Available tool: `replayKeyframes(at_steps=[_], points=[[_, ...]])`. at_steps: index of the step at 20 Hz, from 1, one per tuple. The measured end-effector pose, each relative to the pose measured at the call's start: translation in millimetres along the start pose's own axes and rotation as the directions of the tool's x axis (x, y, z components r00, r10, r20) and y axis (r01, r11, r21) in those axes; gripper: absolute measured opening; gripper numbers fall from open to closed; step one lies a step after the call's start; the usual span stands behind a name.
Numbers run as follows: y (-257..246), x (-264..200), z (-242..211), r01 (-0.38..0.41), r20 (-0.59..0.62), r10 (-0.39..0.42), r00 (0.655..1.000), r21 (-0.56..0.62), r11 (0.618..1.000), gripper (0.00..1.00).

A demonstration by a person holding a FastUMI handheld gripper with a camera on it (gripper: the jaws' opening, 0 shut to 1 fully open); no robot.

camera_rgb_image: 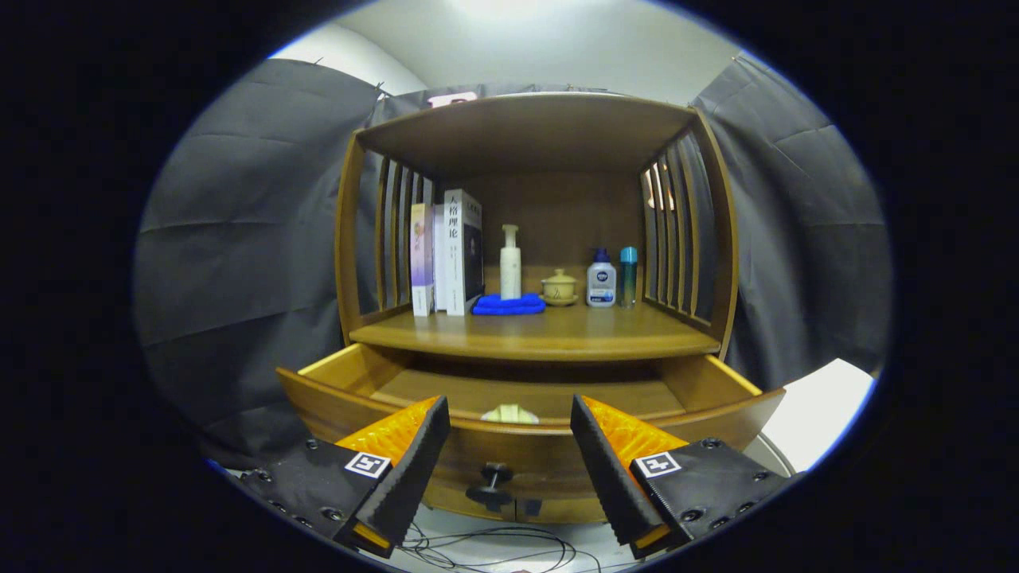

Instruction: Pull open the drawer, take out the items inside it, and place them on the countertop above the cabinet.

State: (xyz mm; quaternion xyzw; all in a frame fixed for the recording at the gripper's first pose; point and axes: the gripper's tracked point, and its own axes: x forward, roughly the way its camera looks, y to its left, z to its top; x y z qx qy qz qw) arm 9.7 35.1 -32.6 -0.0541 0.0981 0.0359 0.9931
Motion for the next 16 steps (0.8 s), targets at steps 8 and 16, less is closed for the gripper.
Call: replayKeyframes(at_steps=[8, 16], points=[[-25.3, 29.3, 51.3, 0.015, -0.026, -0.015, 1.000, -0.004, 1.000, 0.96], [-38.8, 63.4, 41.2, 0.010, -0.181, -0.010, 0.983, -0.001, 1.000, 0.96]])
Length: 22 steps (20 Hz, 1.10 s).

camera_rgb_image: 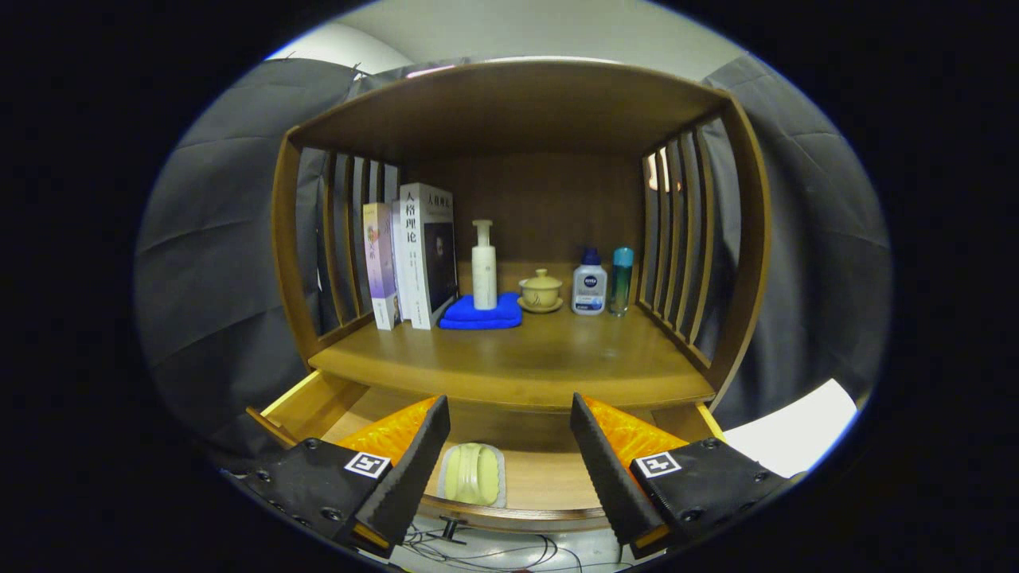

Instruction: Pull open the drawer, take out the items inside it, and place them on the countertop above the cabinet.

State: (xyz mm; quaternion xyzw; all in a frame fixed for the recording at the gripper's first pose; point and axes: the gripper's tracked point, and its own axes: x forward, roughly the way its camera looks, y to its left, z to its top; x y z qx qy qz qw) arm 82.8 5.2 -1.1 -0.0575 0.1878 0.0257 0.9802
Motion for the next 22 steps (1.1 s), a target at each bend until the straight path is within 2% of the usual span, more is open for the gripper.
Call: replayKeyframes(at_steps=[7, 16, 22], points=[[-8.9, 34.1, -35.4, -0.011, -0.188, 0.015, 0.982, 0.023, 1.000, 0.96], [20.8, 68.8, -89.0, -0.076, -0.413, 0.083, 0.907, 0.033, 0.997, 0.96], [41.2, 77.7, -116.2, -0.103, -0.494, 0.127, 0.860, 0.076, 0.992, 0.93]])
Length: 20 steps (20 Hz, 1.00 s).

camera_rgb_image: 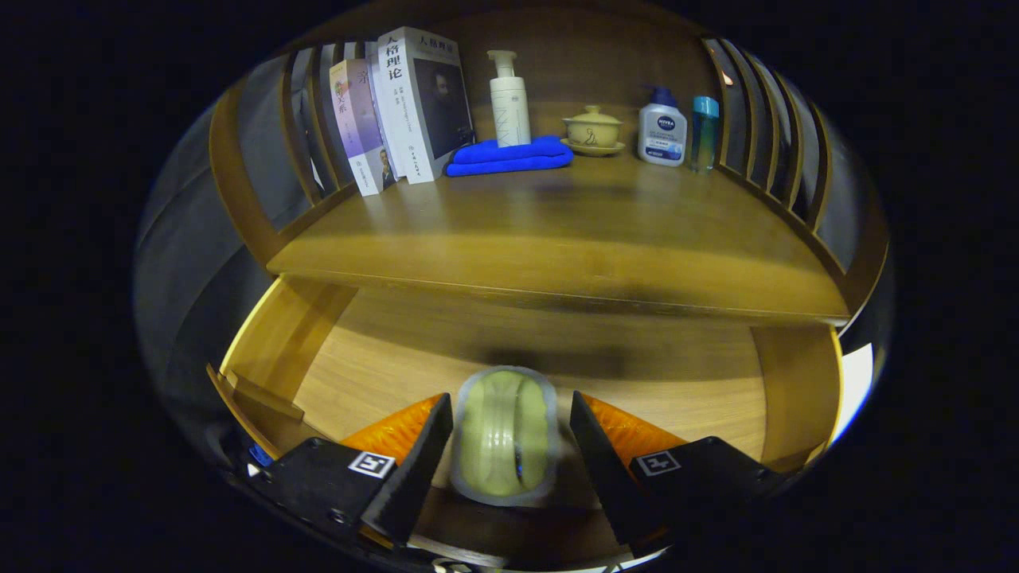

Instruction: Pull open the drawer, take out the items inside it, and place them on the countertop above the cabinet.

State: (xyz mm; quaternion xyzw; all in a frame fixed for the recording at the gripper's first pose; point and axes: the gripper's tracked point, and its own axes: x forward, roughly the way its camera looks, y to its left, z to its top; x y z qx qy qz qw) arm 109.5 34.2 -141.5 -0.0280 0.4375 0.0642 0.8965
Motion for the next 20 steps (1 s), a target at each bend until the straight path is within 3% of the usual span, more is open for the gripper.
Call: replayKeyframes(at_steps=[1, 10, 20], points=[[1.7, 3.2, -0.6, -0.007, -0.010, 0.007, 1.000, 0.008, 1.000, 0.92], [-0.1, 8.6, -7.8, -0.024, -0.025, 0.026, 0.999, 0.069, 0.997, 0.24], [5.4, -27.6, 19.8, -0.030, 0.130, 0.034, 0.991, -0.037, 0.999, 0.24]])
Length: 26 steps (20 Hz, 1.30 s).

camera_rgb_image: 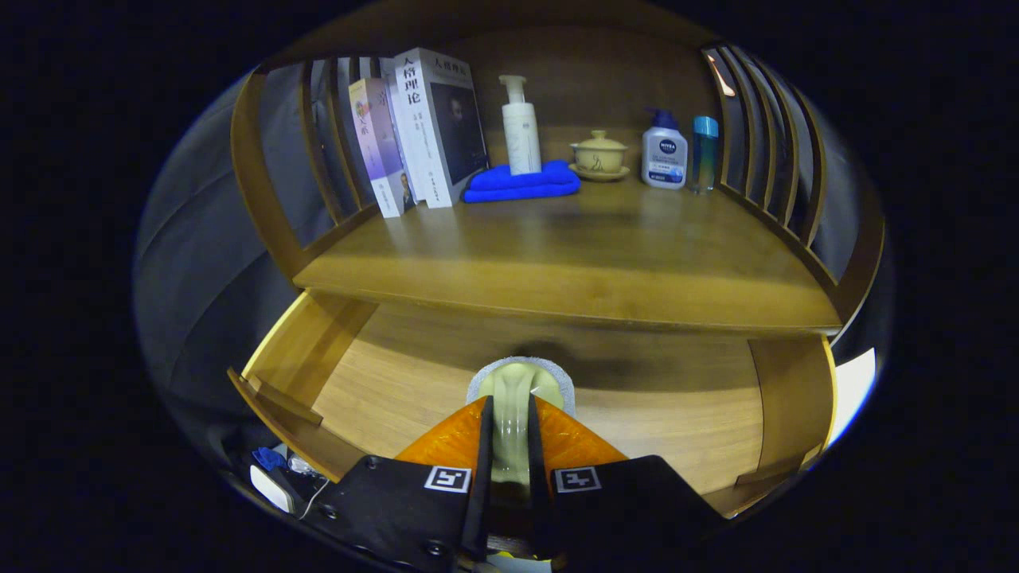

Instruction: Pull open the drawer, take out the items inside it, and place them on the countertop above the cabinet.

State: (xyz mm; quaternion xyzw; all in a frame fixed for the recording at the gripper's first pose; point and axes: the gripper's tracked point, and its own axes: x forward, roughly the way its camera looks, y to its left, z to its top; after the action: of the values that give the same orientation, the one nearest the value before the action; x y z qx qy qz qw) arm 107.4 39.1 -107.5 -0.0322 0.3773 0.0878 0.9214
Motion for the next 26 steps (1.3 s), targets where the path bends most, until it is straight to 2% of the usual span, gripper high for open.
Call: replayKeyframes(at_steps=[5, 9, 14, 19, 26], points=[[6.1, -26.2, 24.8, -0.011, 0.101, 0.015, 0.995, -0.039, 0.999, 0.24], [9.7, -40.1, 30.0, -0.023, 0.129, 0.030, 0.991, -0.054, 0.998, 0.24], [10.2, -57.5, 39.7, -0.037, 0.185, 0.041, 0.982, -0.027, 0.999, 0.24], [6.0, -78.3, 74.1, -0.033, 0.268, 0.035, 0.963, -0.009, 0.999, 0.24], [5.4, -82.9, 109.4, -0.027, 0.313, 0.021, 0.949, 0.014, 1.000, 0.24]])
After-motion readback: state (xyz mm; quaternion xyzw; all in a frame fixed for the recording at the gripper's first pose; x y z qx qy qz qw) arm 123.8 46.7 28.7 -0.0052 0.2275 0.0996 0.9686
